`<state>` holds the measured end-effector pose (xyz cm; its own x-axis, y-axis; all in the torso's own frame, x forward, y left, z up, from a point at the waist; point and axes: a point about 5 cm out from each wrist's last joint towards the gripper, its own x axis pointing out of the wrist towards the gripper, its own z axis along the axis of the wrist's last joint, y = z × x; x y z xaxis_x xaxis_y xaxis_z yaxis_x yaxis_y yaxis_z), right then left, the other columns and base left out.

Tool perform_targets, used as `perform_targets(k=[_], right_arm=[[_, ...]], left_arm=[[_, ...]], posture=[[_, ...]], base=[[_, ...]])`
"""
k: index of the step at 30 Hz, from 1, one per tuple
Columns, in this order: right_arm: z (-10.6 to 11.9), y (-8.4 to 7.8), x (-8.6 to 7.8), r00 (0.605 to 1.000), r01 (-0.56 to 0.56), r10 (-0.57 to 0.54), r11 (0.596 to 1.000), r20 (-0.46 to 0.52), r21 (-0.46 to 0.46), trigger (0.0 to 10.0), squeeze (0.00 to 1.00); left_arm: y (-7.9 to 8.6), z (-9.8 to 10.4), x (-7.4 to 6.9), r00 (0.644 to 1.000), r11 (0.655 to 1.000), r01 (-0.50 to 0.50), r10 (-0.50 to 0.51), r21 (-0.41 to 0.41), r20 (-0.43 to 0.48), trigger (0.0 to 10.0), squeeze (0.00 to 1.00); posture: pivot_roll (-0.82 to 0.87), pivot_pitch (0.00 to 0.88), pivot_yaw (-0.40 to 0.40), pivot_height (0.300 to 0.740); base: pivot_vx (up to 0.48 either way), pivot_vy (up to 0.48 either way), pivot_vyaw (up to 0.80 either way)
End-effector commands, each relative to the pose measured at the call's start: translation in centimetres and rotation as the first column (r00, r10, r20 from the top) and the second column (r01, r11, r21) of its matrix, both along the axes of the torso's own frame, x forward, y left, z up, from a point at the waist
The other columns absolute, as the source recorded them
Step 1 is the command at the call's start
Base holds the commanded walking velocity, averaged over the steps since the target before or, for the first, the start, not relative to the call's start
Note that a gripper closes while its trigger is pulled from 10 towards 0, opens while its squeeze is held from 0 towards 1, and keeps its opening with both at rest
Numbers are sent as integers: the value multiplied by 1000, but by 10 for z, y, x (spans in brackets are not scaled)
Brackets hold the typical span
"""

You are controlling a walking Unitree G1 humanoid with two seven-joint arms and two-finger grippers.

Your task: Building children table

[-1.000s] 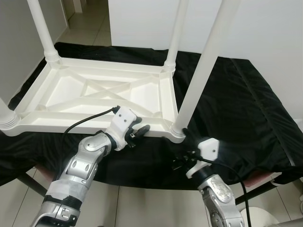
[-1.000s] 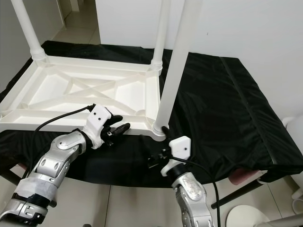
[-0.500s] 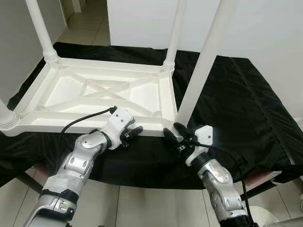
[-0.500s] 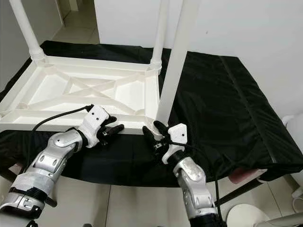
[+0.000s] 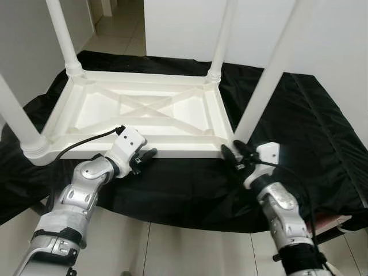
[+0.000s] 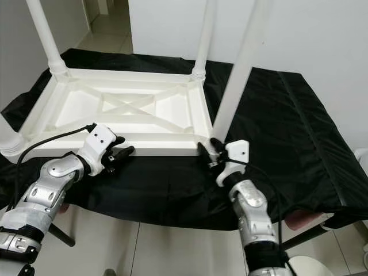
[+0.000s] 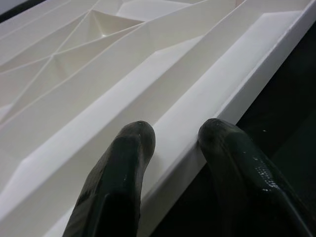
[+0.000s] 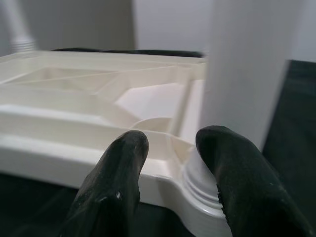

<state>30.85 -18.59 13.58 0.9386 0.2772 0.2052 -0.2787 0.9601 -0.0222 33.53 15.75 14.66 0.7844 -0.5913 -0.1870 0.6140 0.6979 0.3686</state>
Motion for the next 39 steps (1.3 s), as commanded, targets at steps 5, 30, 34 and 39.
perform_targets(k=[5, 30, 34, 39], right_arm=[[4, -21, 1, 994, 110, -111, 994, 25, 24, 10000, 0], [-2, 0, 1, 999, 33, -34, 999, 28, 30, 10000, 0], [-2, 1, 2, 999, 26, -27, 999, 29, 25, 10000, 0], [-1, 2, 4, 999, 26, -27, 999, 32, 23, 10000, 0]], left_arm=[[1, -1, 4, 999, 999, -42, 42, 25, 19, 10000, 0], [31, -32, 2, 987, 978, -89, 111, 187, -113, 10000, 0], [36, -33, 6, 982, 970, -119, 147, 212, -121, 10000, 0], [41, -31, 12, 981, 956, -132, 165, 262, -106, 10000, 0]], posture=[[41, 32, -23, 740], [42, 36, -27, 740], [43, 35, -26, 740], [42, 33, -24, 740]], base=[[0, 0, 0], [0, 0, 0], [0, 0, 0], [0, 0, 0]])
